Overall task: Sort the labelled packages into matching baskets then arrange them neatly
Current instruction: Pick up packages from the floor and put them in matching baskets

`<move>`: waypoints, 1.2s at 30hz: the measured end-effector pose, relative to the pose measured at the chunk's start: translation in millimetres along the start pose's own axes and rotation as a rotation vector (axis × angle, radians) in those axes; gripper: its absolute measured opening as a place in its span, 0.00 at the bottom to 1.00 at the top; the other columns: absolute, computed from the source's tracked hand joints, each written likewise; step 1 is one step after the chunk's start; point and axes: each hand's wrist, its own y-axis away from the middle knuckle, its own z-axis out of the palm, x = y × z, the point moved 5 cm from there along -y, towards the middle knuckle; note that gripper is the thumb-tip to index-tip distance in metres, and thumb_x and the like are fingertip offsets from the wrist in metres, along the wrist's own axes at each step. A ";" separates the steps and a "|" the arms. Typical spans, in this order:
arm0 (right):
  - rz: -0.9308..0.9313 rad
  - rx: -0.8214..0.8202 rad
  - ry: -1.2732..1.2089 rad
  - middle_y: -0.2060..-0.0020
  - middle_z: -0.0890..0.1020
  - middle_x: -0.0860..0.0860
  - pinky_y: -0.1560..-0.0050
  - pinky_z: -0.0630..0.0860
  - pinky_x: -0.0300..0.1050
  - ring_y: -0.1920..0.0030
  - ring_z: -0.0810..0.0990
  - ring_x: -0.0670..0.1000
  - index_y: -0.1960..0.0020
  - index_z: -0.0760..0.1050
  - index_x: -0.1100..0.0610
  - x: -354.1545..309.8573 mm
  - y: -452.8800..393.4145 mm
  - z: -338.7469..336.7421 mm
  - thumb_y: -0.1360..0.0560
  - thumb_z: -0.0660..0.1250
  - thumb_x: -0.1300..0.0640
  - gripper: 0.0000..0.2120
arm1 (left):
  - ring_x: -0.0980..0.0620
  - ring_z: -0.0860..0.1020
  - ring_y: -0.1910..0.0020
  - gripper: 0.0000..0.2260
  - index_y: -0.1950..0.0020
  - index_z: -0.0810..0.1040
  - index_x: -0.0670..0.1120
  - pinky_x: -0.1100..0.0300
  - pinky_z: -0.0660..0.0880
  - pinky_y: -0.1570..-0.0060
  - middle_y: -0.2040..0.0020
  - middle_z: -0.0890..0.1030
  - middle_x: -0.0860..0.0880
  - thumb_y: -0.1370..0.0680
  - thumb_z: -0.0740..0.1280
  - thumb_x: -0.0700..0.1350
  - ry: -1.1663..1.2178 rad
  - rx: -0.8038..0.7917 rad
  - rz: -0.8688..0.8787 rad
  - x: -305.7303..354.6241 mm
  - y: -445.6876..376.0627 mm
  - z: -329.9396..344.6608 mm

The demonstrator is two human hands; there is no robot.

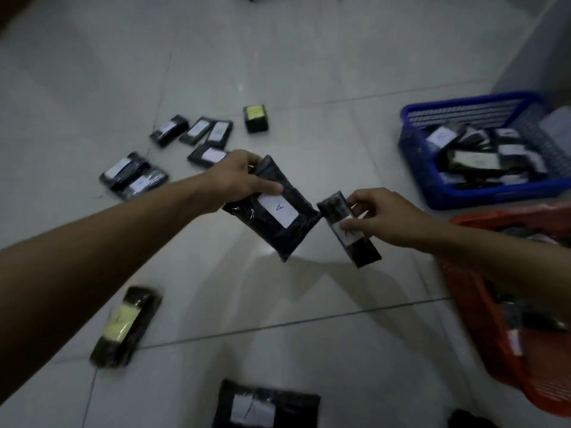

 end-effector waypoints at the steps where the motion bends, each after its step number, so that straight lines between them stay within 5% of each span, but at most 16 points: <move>1: 0.027 0.071 -0.069 0.61 0.84 0.49 0.63 0.78 0.43 0.62 0.83 0.47 0.51 0.78 0.50 9.6 4.5 -20.2 0.29 0.76 0.53 0.09 | 0.42 0.84 0.57 0.14 0.47 0.79 0.40 0.42 0.81 0.53 0.53 0.84 0.41 0.29 0.76 0.42 -0.007 -0.016 0.025 20.5 -8.9 10.2; 4: 0.089 0.271 -0.304 0.66 0.82 0.49 0.67 0.77 0.40 0.65 0.82 0.47 0.50 0.77 0.53 43.2 27.1 -75.5 0.29 0.76 0.59 0.11 | 0.44 0.84 0.57 0.12 0.49 0.79 0.41 0.43 0.81 0.54 0.54 0.84 0.42 0.29 0.76 0.43 -0.028 -0.080 0.090 69.5 -33.2 52.2; 9: 0.215 0.554 -0.415 0.65 0.84 0.51 0.66 0.76 0.39 0.67 0.82 0.45 0.48 0.77 0.56 117.0 93.8 -150.0 0.28 0.76 0.59 0.12 | 0.50 0.85 0.61 0.11 0.48 0.80 0.43 0.60 0.79 0.67 0.57 0.85 0.46 0.29 0.75 0.43 -0.005 -0.274 0.179 123.9 -60.1 157.4; 14: 0.385 0.725 -0.311 0.67 0.83 0.51 0.66 0.76 0.40 0.68 0.82 0.45 0.49 0.73 0.56 185.0 167.3 -183.3 0.30 0.78 0.57 0.15 | 0.51 0.85 0.58 0.09 0.49 0.81 0.45 0.60 0.80 0.62 0.56 0.85 0.48 0.28 0.73 0.44 -0.039 -0.563 0.236 165.1 -57.8 272.2; 19: 0.521 0.762 -0.288 0.61 0.86 0.52 0.51 0.82 0.55 0.59 0.86 0.52 0.47 0.72 0.54 225.5 209.6 -195.8 0.28 0.76 0.56 0.15 | 0.49 0.84 0.54 0.12 0.47 0.81 0.45 0.51 0.81 0.50 0.53 0.85 0.48 0.28 0.74 0.45 -0.118 -0.816 0.241 168.1 -42.0 346.4; 22: 0.547 0.582 -0.262 0.61 0.86 0.50 0.58 0.80 0.46 0.63 0.85 0.48 0.46 0.74 0.53 228.0 213.8 -185.7 0.27 0.75 0.54 0.14 | 0.53 0.82 0.54 0.15 0.47 0.79 0.53 0.51 0.80 0.50 0.52 0.83 0.53 0.31 0.75 0.52 -0.313 -0.716 0.366 163.9 -38.8 365.3; 26: 0.515 0.519 -0.048 0.64 0.85 0.47 0.56 0.82 0.56 0.65 0.83 0.47 0.57 0.79 0.50 229.7 214.3 -170.7 0.30 0.77 0.50 0.08 | 0.55 0.74 0.50 0.25 0.42 0.72 0.57 0.55 0.76 0.52 0.47 0.75 0.57 0.35 0.74 0.62 -0.675 -0.435 0.752 169.6 -28.6 365.9; 31: 0.492 0.449 0.122 0.67 0.84 0.45 0.55 0.81 0.46 0.65 0.82 0.41 0.59 0.82 0.50 220.1 219.0 -172.9 0.26 0.73 0.50 0.05 | 0.55 0.70 0.47 0.32 0.44 0.66 0.55 0.59 0.70 0.54 0.41 0.72 0.55 0.38 0.69 0.71 -0.864 -0.293 0.833 162.9 -17.9 360.7; 36: 0.426 0.553 0.169 0.63 0.84 0.43 0.56 0.77 0.37 0.62 0.81 0.36 0.55 0.81 0.47 199.0 218.6 -187.3 0.26 0.73 0.52 0.01 | 0.58 0.72 0.59 0.21 0.57 0.67 0.57 0.60 0.68 0.63 0.59 0.73 0.60 0.36 0.67 0.71 -0.820 -0.337 0.839 154.8 -10.5 358.4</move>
